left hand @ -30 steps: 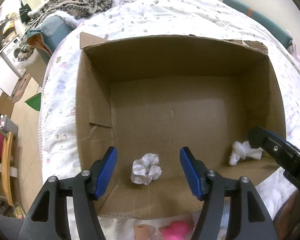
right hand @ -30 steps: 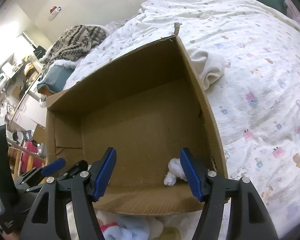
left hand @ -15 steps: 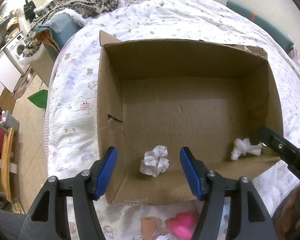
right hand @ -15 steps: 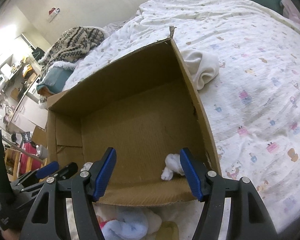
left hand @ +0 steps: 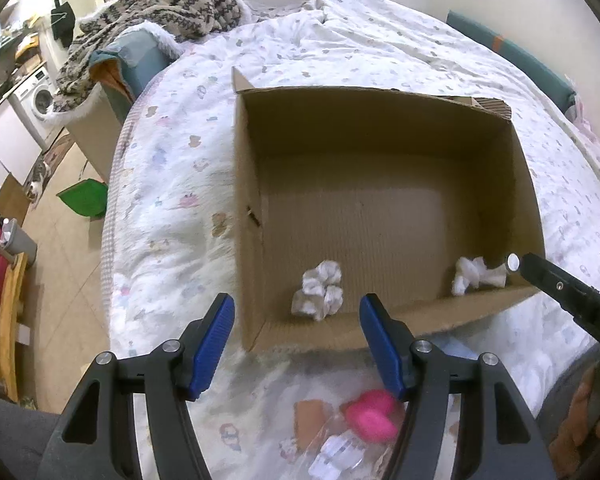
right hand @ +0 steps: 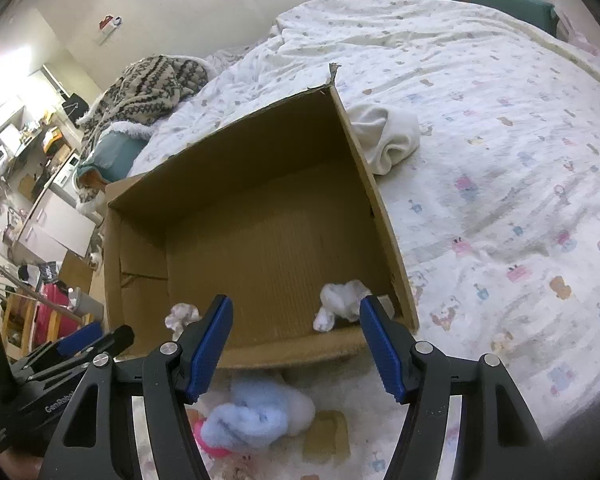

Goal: Organize soft objects
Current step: 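Withdraw both open tools from the box back toward the pile, then grasp the clear labeled plastic bag with the left tool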

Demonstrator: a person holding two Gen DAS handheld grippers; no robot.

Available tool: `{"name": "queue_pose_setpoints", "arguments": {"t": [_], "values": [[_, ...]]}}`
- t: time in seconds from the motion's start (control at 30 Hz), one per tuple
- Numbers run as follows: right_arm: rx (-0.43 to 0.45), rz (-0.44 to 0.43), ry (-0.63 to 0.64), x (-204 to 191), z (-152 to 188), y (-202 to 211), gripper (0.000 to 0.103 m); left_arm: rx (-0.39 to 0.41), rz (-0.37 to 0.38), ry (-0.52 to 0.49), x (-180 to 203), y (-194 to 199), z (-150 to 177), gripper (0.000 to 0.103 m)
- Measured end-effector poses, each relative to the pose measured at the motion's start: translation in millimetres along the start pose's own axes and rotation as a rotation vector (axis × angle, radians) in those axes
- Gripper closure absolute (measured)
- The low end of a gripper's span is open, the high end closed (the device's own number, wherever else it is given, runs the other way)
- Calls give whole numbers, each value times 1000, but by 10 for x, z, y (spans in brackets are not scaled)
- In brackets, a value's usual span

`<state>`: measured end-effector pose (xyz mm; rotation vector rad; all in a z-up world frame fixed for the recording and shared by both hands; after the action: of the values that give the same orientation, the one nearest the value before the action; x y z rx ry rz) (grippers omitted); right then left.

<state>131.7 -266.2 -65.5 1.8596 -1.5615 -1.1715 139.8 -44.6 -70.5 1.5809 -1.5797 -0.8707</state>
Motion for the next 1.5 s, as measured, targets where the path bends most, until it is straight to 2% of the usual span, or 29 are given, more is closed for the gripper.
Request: {"name": "queue_pose_setpoints", "arguments": {"t": [0.2,0.43,0.8,0.9,1.07,1.17,1.33,1.4,1.43,1.5], "values": [[-9,3,0,-13,161,116,34,-6,-7,19,-201,81,183,41],[-29,2,-20,-9,339,190,34,-27,-8,88,-453,153,382,41],[-107,-37,-47,-86,664,191,34,-69,16,145,-563,202,675,41],[-138,-44,-65,-97,753,157,34,-116,45,166,-553,129,785,41],[-156,-26,-64,-113,800,108,34,-270,142,178,-375,-92,1070,42],[-164,-15,-55,-123,817,79,34,-325,170,165,-245,-188,1182,43],[-171,-8,-51,-124,820,55,34,-398,162,91,-44,-363,1362,43],[-173,-7,-52,-123,822,46,34,-414,169,76,3,-401,1396,53],[-175,-7,-53,-121,825,41,34,-421,172,68,24,-413,1412,64],[-176,-8,-56,-122,828,31,34,-432,189,68,48,-407,1429,72]]}}
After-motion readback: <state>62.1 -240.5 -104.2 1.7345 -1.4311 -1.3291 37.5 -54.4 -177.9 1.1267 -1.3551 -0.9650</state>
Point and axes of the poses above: each gripper's, at about its wrist camera, not at the fingertips, and y roughly against the way its jaws point, x to its right, z to its underside, the point moved 8 cm from there along -y, roughly the way its jaws point, and after that the axes turned 6 degrees about y, right-handed, at the moved point
